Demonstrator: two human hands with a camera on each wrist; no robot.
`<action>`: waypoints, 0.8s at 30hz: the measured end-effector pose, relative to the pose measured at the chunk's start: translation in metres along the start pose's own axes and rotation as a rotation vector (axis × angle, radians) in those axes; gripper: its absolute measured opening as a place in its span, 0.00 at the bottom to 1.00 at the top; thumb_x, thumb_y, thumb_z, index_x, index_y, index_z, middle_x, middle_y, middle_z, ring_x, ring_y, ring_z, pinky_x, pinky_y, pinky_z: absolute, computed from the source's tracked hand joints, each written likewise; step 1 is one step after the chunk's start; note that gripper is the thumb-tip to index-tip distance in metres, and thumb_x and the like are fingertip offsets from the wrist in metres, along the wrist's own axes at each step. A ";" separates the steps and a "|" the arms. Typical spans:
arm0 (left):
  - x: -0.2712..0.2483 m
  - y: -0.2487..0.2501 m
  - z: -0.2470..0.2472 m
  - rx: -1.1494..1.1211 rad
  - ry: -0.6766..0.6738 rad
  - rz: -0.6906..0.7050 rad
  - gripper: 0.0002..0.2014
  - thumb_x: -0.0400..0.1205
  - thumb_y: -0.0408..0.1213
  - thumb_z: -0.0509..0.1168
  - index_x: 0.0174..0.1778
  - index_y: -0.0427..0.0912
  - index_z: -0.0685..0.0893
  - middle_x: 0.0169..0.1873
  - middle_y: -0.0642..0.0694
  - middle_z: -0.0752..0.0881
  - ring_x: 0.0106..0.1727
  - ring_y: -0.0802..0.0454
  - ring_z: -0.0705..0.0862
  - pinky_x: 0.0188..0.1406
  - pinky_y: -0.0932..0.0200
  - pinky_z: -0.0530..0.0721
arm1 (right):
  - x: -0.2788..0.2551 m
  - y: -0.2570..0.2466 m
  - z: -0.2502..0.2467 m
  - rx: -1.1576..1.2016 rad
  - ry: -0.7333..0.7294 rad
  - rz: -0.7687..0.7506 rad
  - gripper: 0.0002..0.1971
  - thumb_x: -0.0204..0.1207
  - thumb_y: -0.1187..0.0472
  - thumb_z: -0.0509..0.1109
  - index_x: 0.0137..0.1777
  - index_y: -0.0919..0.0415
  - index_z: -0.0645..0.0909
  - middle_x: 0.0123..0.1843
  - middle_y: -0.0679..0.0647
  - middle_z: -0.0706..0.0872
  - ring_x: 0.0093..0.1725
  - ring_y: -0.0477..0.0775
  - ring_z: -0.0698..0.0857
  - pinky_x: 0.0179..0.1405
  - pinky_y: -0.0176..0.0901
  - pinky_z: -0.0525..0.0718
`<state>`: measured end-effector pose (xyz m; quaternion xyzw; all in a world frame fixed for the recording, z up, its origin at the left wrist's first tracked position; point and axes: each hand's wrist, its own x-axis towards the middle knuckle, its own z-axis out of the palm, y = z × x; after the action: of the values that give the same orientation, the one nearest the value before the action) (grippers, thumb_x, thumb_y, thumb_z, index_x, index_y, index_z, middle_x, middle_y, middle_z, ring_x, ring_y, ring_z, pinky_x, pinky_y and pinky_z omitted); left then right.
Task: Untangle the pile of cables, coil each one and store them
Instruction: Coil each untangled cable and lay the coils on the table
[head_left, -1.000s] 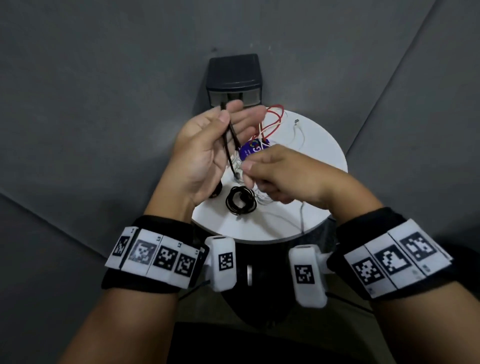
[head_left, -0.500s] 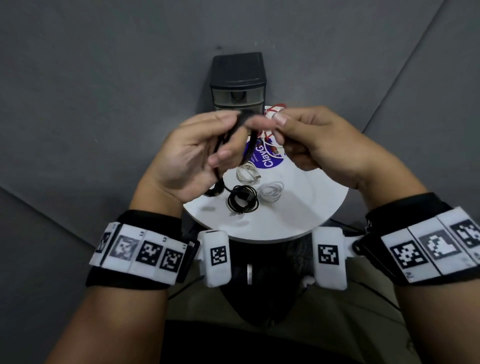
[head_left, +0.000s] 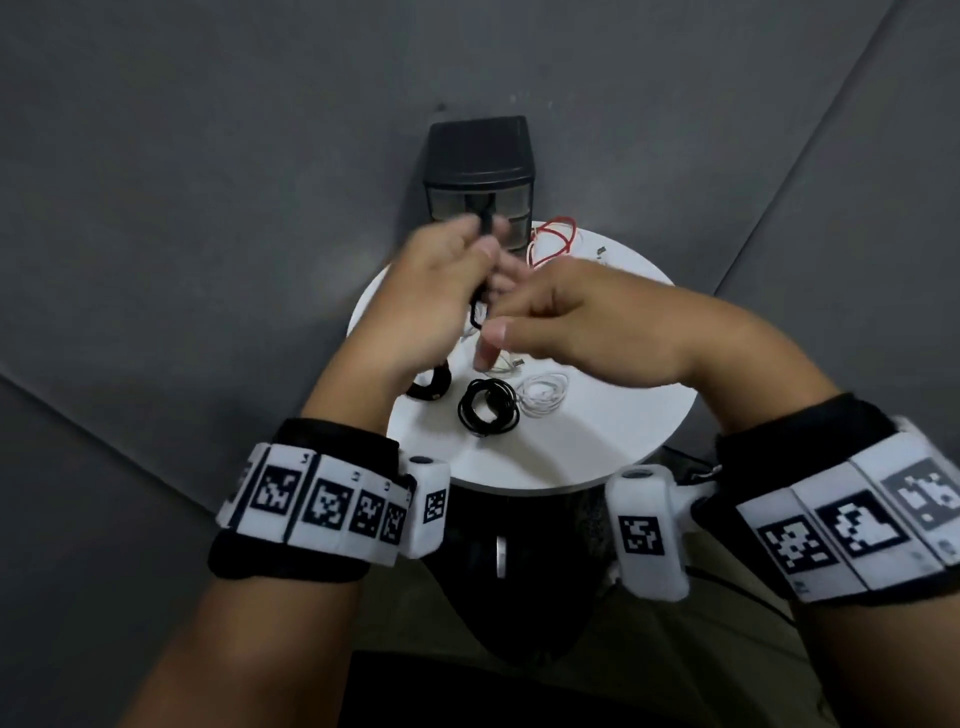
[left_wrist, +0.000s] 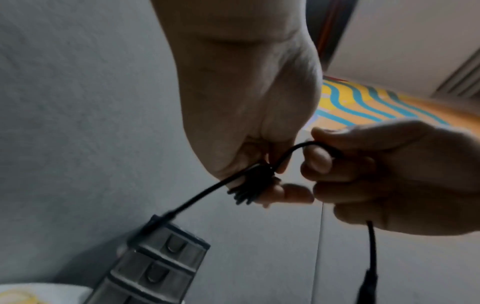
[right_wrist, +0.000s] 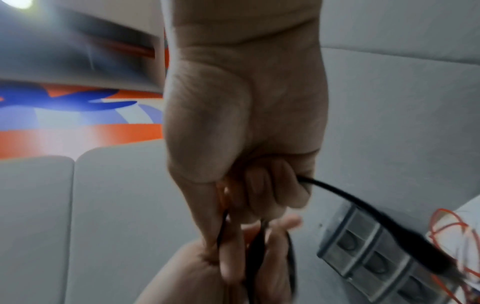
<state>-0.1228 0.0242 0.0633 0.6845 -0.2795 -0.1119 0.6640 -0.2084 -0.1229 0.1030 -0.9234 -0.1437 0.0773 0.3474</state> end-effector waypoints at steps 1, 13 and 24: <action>-0.003 -0.001 0.001 0.036 -0.066 -0.024 0.14 0.87 0.32 0.56 0.52 0.23 0.80 0.36 0.39 0.89 0.36 0.51 0.86 0.39 0.62 0.83 | -0.001 -0.002 -0.006 -0.004 0.056 -0.023 0.13 0.85 0.54 0.68 0.44 0.55 0.91 0.35 0.57 0.86 0.37 0.49 0.83 0.42 0.43 0.85; -0.016 0.004 0.014 -0.613 -0.089 -0.097 0.21 0.94 0.38 0.49 0.44 0.32 0.82 0.16 0.54 0.65 0.16 0.62 0.58 0.20 0.65 0.54 | 0.012 0.028 0.018 0.628 0.532 -0.026 0.16 0.88 0.54 0.62 0.38 0.52 0.83 0.28 0.49 0.65 0.28 0.46 0.62 0.27 0.39 0.60; -0.015 -0.011 0.015 -0.457 0.270 -0.211 0.10 0.89 0.38 0.65 0.43 0.39 0.81 0.26 0.48 0.82 0.23 0.60 0.75 0.23 0.69 0.74 | 0.019 0.024 0.037 0.098 0.613 0.095 0.19 0.89 0.55 0.62 0.34 0.51 0.76 0.31 0.48 0.80 0.31 0.41 0.74 0.33 0.32 0.71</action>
<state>-0.1406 0.0188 0.0483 0.5512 -0.0831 -0.1482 0.8169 -0.1940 -0.1105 0.0587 -0.8916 0.0152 -0.1819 0.4144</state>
